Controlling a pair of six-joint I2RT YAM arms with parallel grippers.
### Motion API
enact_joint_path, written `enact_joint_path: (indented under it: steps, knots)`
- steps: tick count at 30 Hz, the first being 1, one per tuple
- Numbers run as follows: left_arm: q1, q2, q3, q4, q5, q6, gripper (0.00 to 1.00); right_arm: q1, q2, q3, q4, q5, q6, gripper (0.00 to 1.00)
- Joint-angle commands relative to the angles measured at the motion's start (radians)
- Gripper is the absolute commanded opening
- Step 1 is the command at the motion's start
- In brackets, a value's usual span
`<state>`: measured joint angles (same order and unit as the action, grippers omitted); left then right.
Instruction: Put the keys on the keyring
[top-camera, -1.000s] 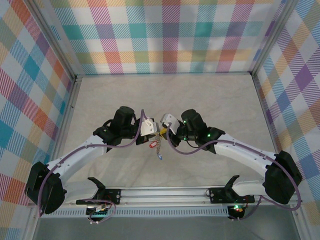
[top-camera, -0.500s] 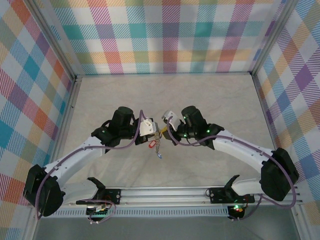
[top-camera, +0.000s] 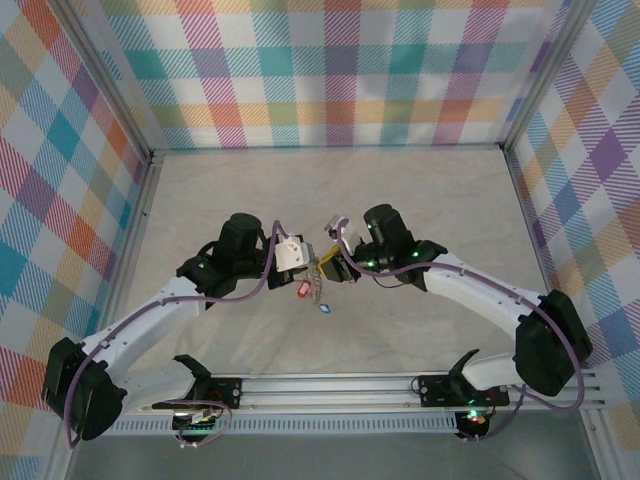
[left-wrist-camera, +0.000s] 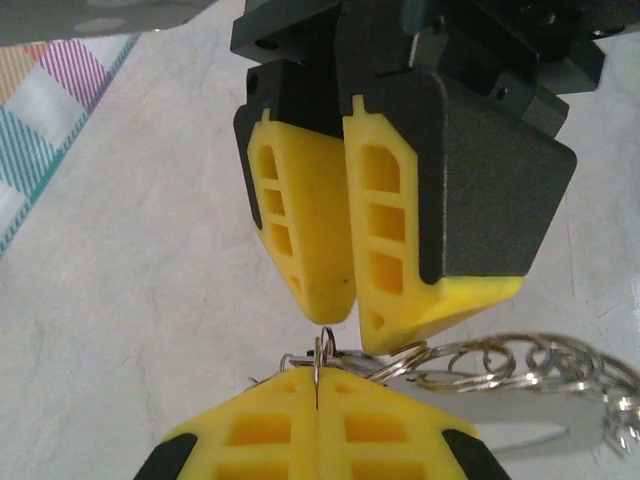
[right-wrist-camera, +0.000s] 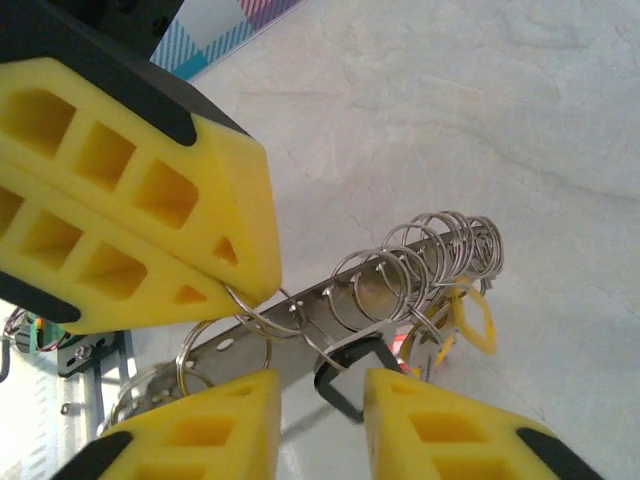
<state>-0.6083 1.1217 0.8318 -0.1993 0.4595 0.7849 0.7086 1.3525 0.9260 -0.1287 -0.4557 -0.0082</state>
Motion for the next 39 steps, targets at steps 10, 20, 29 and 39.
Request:
enact_joint_path:
  steps: [10,20,29,39]
  knots:
    - [-0.014,-0.005,0.028,0.141,0.133,-0.093,0.0,-0.018,-0.14,0.033,-0.129,0.116,-0.372,0.34]
    - [-0.014,0.011,0.05,0.163,0.243,-0.144,0.0,-0.017,-0.257,-0.017,-0.069,0.055,-0.537,0.22]
    - [-0.016,0.004,0.053,0.196,0.261,-0.202,0.0,-0.01,-0.239,-0.032,-0.051,0.032,-0.552,0.27]
    - [-0.026,0.011,0.052,0.199,0.27,-0.209,0.0,0.009,-0.182,-0.018,-0.018,0.032,-0.557,0.18]
